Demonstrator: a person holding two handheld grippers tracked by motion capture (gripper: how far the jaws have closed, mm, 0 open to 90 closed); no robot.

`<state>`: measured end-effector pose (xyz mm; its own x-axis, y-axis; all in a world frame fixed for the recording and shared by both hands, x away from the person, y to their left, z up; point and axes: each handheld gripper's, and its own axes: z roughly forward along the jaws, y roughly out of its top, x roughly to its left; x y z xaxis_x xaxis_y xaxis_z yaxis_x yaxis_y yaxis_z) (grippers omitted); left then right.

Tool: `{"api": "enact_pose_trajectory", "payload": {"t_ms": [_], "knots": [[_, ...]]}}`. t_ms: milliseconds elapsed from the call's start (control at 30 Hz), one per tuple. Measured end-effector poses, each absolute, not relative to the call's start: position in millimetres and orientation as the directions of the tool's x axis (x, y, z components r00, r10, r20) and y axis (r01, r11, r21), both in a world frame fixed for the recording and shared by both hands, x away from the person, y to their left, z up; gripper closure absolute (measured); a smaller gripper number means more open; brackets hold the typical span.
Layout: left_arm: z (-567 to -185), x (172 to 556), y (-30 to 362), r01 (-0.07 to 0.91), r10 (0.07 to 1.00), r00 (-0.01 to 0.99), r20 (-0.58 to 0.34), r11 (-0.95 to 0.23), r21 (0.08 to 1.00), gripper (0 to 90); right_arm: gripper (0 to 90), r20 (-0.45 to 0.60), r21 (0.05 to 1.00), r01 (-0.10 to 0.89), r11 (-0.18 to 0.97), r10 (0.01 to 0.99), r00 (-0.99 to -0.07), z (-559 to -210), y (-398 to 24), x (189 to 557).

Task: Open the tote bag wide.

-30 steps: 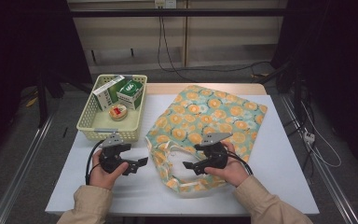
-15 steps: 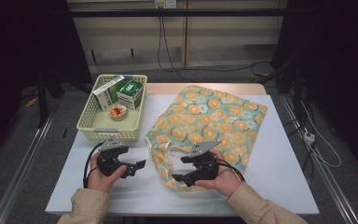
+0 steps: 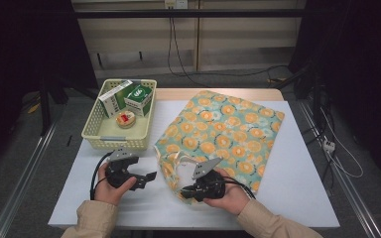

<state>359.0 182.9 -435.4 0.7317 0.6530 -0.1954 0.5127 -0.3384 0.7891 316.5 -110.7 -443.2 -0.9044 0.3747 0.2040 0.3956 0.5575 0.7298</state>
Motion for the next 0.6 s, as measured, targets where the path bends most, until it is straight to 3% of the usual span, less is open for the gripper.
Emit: {"api": "enact_pose_trajectory", "payload": {"t_ms": [233,600], "knots": [[-434,359,183,0.507,0.647,0.737,-0.196,-0.335,0.794,5.0,88.6,0.205,0.779,0.405,0.478,0.416,-0.886,-420,-133,330],[-435,356,185,0.509,0.652,0.732,-0.196,-0.333,0.793,5.1,88.6,0.238,0.831,0.473,0.292,0.583,-0.777,-406,-197,369]]}}
